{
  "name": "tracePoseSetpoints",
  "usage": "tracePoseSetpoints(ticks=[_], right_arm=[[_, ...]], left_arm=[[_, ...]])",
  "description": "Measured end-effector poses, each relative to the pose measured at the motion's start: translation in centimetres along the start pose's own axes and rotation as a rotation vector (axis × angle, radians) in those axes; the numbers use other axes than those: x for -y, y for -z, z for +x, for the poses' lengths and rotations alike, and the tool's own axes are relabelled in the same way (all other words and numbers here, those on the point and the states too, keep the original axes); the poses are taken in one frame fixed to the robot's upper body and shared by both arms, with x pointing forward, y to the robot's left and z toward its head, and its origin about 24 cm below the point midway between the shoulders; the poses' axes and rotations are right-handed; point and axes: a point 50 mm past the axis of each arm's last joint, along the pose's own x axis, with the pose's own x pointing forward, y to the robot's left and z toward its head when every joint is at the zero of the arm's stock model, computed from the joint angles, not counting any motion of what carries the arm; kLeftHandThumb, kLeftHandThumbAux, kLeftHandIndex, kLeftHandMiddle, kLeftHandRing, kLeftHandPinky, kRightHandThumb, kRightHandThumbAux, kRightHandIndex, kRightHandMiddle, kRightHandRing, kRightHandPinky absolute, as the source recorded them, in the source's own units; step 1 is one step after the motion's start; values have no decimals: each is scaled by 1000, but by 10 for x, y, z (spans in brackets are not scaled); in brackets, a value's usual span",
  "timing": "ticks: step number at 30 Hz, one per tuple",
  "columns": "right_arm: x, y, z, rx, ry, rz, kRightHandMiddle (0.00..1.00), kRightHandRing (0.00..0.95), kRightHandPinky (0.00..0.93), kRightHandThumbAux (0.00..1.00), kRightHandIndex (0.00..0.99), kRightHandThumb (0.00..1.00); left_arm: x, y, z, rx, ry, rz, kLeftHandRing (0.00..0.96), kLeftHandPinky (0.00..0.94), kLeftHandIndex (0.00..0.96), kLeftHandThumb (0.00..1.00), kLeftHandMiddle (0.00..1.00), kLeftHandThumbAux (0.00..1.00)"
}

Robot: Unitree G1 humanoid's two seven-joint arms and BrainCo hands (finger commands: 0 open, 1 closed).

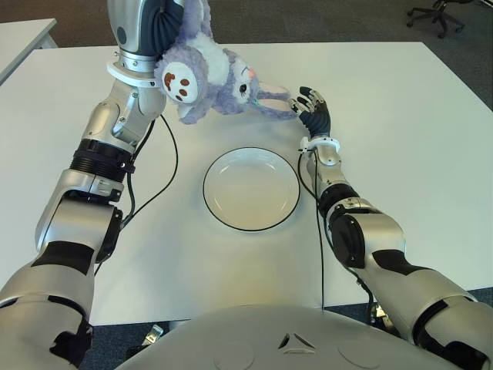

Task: Put the doll into the plate.

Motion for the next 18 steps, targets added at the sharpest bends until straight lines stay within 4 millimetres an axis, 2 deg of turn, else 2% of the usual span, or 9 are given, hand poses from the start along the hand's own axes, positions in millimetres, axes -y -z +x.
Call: tracePoseSetpoints(ticks=[1,2,5,7,10,18], right_arm=[[0,0,0,-1,0,0,147,132,183,776,203,434],[0,0,0,-1,0,0,145,129,176,776,202,442],[0,0,0,-3,0,3,142,129,179,774,199,454],[0,0,0,-6,1,5,146,143,210,770,196,460],[0,0,0,-8,3,8,148,147,212,766,196,465],[1,0,1,-12,14,16,151,143,187,744,196,449]], left_arm=[[-1,-1,0,4,0,-2,684,503,442,851,492,651],[-1,-2,0,5,2,-3,666,461,428,853,574,651],[-2,-4,0,10,7,-6,663,534,422,854,598,651],[-3,-5,0,14,10,-9,700,673,440,852,505,651],[-5,-7,0,20,6,-13,718,715,443,852,493,651],[-8,-8,3,34,5,-29,706,688,442,851,491,652]])
